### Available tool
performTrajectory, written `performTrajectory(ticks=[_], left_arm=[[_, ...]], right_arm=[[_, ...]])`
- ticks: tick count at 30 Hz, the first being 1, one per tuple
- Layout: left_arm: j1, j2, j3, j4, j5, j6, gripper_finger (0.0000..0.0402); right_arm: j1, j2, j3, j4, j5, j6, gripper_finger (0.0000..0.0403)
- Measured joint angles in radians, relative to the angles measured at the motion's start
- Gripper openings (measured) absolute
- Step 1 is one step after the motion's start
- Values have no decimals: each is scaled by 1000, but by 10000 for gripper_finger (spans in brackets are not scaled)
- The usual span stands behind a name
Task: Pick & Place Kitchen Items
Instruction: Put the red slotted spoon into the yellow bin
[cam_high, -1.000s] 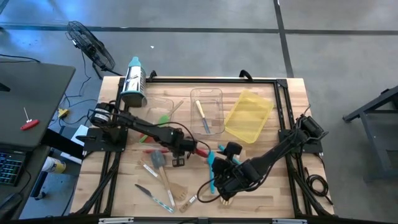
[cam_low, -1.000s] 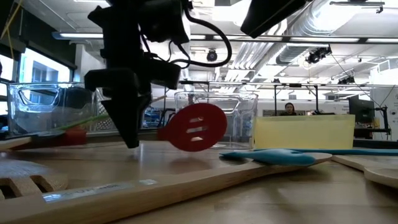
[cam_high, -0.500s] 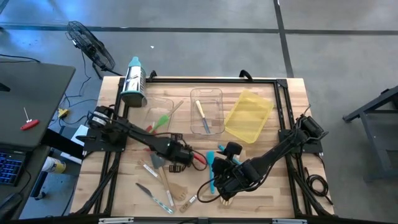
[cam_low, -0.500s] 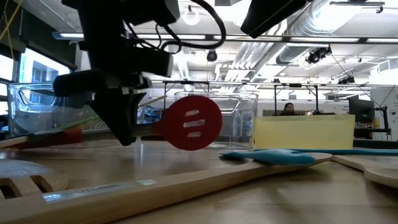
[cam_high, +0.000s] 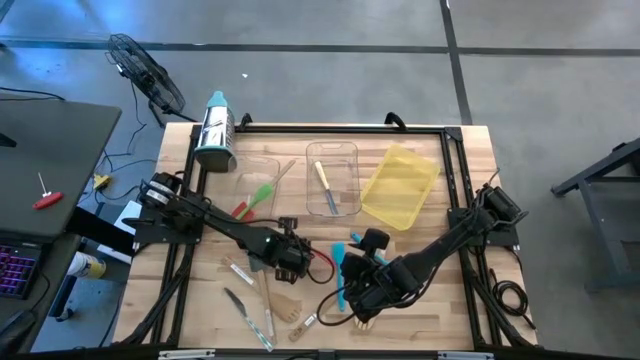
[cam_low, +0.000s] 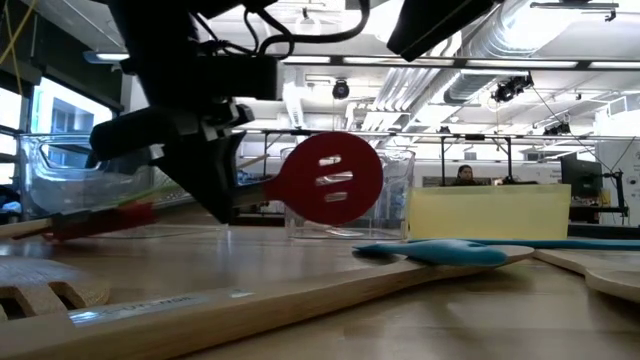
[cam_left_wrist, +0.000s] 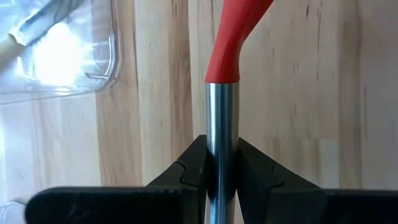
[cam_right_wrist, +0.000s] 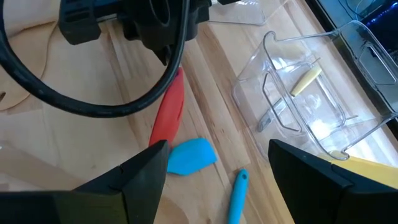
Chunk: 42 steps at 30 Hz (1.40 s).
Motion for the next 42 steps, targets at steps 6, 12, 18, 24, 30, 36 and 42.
performTrajectory(ticks=[6,12,18,24,30,36,42], left_arm=[[0,0,0,12,-26,6,49],[-2,0,0,11,-69,8,49],[-11,0,0,13,-86,10,48],[-21,0,0,39,-109,30,48],[-45,-1,1,95,-144,91,48],[-58,-1,1,113,-176,108,48],[-58,-1,3,145,-181,101,48]], right_arm=[[1,0,0,0,-3,3,270],[2,0,0,0,-3,4,270],[5,0,0,0,-3,4,270],[5,0,0,0,-3,4,270],[5,0,0,0,-3,5,270],[5,0,0,0,-3,6,270],[5,0,0,0,-3,5,270]])
